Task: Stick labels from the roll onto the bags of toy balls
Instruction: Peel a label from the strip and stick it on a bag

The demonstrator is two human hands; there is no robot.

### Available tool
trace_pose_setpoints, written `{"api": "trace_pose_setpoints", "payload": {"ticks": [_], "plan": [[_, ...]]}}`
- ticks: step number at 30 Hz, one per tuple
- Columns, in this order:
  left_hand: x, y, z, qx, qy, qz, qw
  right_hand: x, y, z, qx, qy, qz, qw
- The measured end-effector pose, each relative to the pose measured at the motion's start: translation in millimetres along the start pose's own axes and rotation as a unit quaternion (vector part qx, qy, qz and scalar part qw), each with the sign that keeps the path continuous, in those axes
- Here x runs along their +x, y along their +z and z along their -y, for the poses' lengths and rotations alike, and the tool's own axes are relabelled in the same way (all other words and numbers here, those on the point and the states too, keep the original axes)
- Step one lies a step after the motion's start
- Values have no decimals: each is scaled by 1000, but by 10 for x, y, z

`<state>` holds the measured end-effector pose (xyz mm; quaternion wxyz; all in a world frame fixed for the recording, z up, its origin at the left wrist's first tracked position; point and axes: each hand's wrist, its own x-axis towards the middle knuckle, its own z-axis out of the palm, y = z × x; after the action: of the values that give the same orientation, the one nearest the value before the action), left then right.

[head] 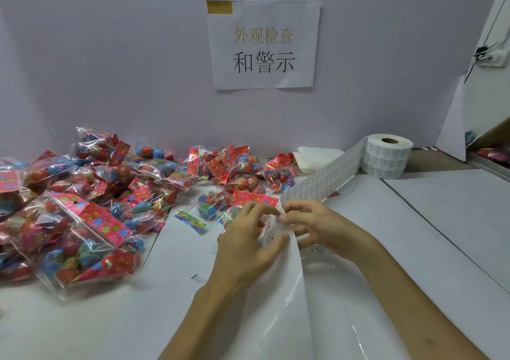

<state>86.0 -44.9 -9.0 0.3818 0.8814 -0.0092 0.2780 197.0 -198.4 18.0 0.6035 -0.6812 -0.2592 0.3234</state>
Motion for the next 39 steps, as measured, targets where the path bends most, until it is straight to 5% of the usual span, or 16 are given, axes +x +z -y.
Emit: {"api": "trace_pose_setpoints", "payload": {"ticks": [7, 23, 33, 39], "plan": [[27, -21, -2, -15, -4, -21, 1000, -28, -22, 17, 26, -38, 64, 997], [34, -51, -46, -72, -22, -109, 991, 12, -22, 14, 57, -69, 38, 995], [84, -108, -26, -219, -130, -74, 964, -4, -25, 25, 36, -73, 21, 996], [120, -163, 18, -221, -165, -148, 950, 2, -46, 29, 25, -64, -2, 998]]}}
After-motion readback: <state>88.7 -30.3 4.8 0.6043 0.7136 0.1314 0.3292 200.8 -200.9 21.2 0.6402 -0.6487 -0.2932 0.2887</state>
